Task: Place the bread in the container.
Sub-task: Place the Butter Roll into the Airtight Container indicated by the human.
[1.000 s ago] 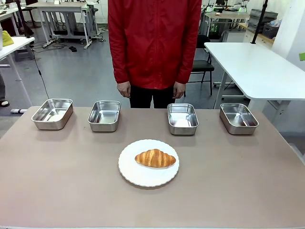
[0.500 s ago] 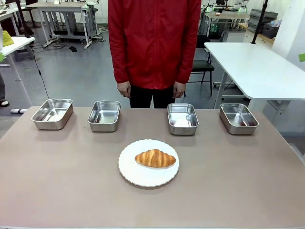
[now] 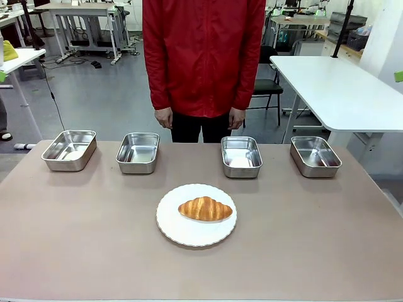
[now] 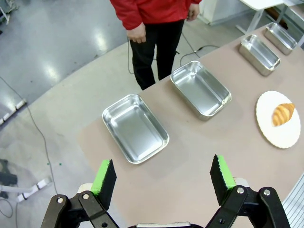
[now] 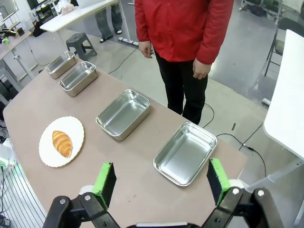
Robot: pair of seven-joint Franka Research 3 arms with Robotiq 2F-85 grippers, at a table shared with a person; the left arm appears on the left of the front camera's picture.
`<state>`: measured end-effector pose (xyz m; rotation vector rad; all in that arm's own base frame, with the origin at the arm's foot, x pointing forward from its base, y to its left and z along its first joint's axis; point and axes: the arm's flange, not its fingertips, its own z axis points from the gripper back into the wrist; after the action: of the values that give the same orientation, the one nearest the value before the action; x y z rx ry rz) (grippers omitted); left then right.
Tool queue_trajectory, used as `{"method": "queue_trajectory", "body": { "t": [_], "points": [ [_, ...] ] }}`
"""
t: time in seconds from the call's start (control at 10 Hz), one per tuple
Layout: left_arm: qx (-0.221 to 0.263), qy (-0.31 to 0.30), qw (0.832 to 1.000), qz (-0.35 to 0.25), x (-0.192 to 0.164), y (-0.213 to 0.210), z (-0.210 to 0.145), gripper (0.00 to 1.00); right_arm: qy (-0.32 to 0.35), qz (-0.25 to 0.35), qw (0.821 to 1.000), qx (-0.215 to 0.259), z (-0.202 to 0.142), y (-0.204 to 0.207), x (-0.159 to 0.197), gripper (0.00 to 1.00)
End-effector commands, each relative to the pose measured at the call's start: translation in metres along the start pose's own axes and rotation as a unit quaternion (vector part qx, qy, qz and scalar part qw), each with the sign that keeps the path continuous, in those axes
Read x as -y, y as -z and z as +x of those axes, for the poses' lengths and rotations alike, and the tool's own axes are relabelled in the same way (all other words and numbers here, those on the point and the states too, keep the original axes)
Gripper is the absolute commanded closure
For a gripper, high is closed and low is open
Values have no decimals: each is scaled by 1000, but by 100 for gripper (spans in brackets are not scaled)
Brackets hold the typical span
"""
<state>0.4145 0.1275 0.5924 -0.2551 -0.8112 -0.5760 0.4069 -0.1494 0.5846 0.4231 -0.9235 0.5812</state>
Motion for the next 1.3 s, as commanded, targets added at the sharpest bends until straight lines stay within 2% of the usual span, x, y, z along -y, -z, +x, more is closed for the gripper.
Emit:
{"method": "queue_trajectory", "body": {
  "t": [0.0, 1.2],
  "points": [
    [2, 0, 1000, 2, 0, -1, 0, 0, 0, -2, 1000, 2, 1, -1, 0, 0],
    [2, 0, 1000, 2, 0, -1, 0, 0, 0, -2, 1000, 2, 1, -1, 0, 0]
  ]
}}
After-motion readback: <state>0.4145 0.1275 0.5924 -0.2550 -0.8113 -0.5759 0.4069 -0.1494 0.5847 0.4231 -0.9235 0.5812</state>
